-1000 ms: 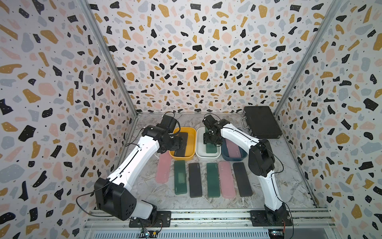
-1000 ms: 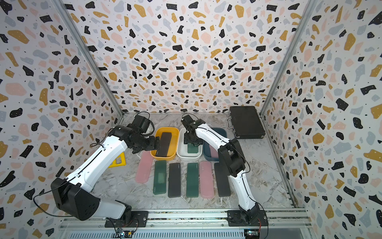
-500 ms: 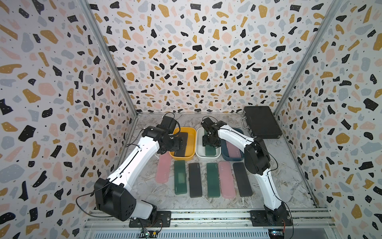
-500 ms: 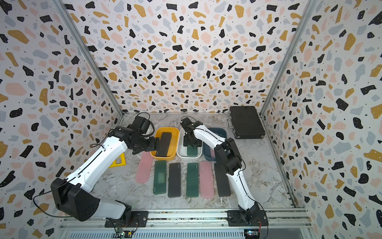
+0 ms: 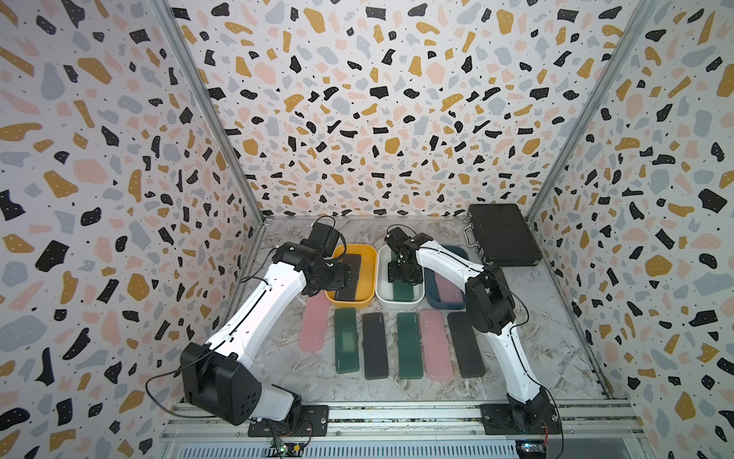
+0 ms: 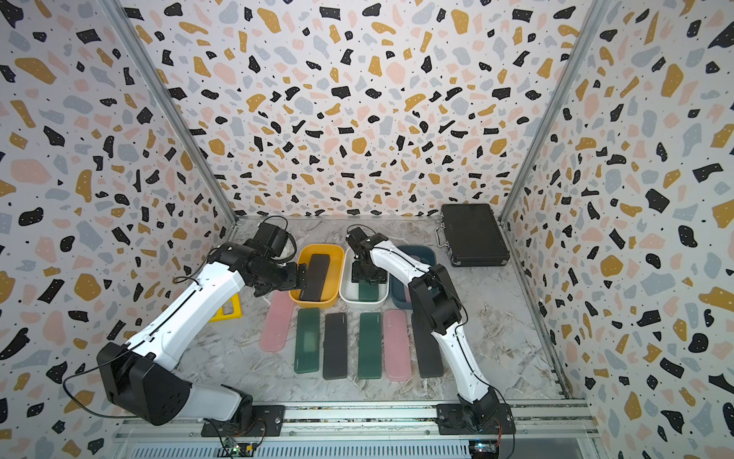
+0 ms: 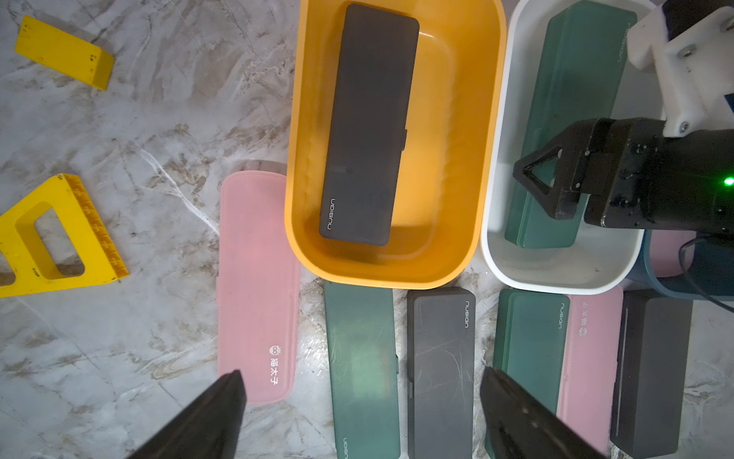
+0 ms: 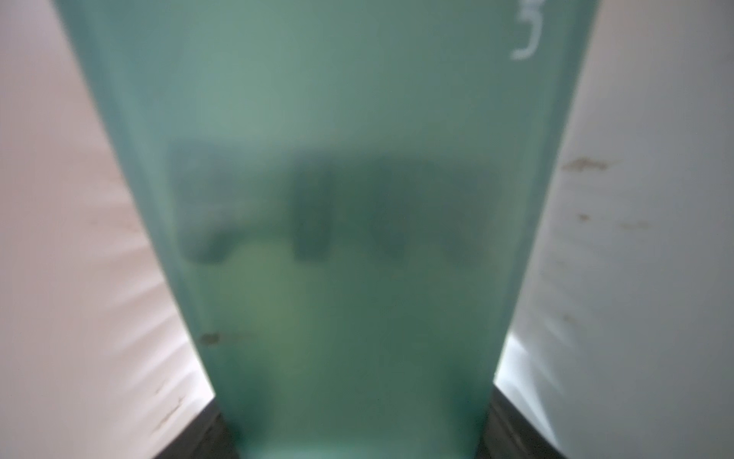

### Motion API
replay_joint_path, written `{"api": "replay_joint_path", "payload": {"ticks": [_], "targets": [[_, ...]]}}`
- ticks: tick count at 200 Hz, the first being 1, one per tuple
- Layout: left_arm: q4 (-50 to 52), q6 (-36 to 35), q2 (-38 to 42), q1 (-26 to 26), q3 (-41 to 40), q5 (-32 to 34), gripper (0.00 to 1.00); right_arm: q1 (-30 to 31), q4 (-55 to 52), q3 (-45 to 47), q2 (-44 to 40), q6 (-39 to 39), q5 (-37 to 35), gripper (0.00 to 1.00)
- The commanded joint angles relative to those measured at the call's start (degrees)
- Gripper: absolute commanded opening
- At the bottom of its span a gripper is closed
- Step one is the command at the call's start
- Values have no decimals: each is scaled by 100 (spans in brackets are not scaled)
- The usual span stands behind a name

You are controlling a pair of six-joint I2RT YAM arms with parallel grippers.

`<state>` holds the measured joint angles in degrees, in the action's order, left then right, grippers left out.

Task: Place the pencil cases by color into the storage box
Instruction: Place the pencil case at the storage box.

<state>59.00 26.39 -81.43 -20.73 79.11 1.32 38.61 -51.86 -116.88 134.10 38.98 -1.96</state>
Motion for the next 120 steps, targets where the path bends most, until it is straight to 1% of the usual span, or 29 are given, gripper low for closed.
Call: {"api": "replay_joint_path", "payload": {"ticks": [1,120], "targets": [[-20,-27,96,12,-48,-13,96,24,-98,-226,41,22,13,59],[-12,-57,56,15,-68,-31,96,24,-120,-42,110,82,20,65]]}}
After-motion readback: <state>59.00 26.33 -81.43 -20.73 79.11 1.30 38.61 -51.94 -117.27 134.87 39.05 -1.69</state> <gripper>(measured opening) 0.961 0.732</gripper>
